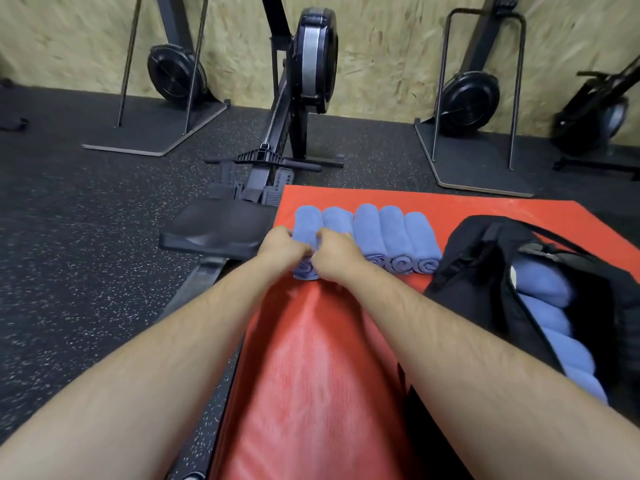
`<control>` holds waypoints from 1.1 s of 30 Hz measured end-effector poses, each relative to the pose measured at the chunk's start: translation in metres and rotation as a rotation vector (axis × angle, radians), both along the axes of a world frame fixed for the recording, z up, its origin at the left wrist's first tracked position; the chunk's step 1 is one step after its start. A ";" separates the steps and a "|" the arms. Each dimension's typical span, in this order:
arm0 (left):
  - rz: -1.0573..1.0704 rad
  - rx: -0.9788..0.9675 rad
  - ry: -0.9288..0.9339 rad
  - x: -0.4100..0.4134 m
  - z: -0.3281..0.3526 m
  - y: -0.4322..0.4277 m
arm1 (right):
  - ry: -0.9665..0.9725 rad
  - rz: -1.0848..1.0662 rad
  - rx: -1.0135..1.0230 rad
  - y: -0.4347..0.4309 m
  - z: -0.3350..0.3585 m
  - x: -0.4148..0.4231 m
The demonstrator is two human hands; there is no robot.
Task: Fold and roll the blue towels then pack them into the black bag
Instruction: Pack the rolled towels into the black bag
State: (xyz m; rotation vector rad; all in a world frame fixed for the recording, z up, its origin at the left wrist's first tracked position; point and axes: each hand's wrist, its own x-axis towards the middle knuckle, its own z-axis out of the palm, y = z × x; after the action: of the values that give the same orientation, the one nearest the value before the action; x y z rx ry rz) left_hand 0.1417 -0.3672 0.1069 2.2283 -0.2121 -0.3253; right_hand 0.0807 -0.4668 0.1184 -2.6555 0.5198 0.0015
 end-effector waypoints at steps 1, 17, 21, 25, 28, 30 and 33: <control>0.008 -0.039 -0.023 -0.004 0.003 0.006 | -0.051 -0.027 0.094 0.003 0.004 -0.002; -0.195 -0.196 -0.768 -0.170 0.132 0.012 | -0.459 -0.076 0.231 -0.034 0.150 -0.183; -0.505 0.143 -0.963 -0.194 0.165 -0.015 | -0.310 0.048 -0.140 -0.063 0.167 -0.233; -0.770 0.345 -0.761 -0.216 0.180 -0.051 | -0.195 0.050 -0.259 -0.090 0.171 -0.277; -0.843 0.173 -0.678 -0.230 0.169 -0.072 | -0.115 0.045 -0.128 -0.112 0.170 -0.308; -0.847 0.112 -0.663 -0.230 0.154 -0.085 | -0.093 0.022 -0.090 -0.126 0.167 -0.325; -0.717 0.101 -0.586 -0.225 0.137 -0.101 | -0.069 -0.051 -0.229 -0.143 0.158 -0.333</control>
State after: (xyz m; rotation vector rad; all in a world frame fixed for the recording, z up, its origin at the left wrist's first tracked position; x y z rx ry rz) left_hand -0.0837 -0.4679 0.2434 2.2246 -1.3432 -0.0422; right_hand -0.2522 -0.6097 0.2760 -2.8506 0.5960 -0.1745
